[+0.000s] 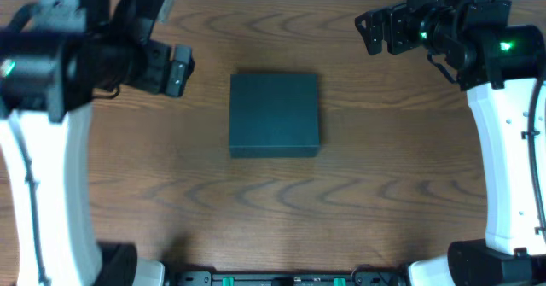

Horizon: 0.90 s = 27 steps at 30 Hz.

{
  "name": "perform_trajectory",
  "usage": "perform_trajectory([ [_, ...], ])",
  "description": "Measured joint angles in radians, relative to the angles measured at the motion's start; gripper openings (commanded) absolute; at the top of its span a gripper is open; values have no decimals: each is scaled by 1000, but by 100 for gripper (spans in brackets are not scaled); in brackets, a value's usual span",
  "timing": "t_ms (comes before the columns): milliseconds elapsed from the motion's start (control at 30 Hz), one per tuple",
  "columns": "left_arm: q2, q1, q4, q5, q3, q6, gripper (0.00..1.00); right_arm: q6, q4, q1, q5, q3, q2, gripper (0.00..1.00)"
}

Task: Pack container

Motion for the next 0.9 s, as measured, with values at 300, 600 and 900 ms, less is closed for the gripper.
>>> perform_trajectory([
  [300, -383, 76, 184, -118, -209, -98, 95, 0, 0, 0, 0, 0, 0, 99],
  [600, -711, 204, 404, -109, -759, -174, 95, -3, 1, 0, 1, 0, 0, 99],
  [900, -1083, 261, 686, -86, -1296, -259, 95, -3, 1, 0, 1, 0, 0, 99],
])
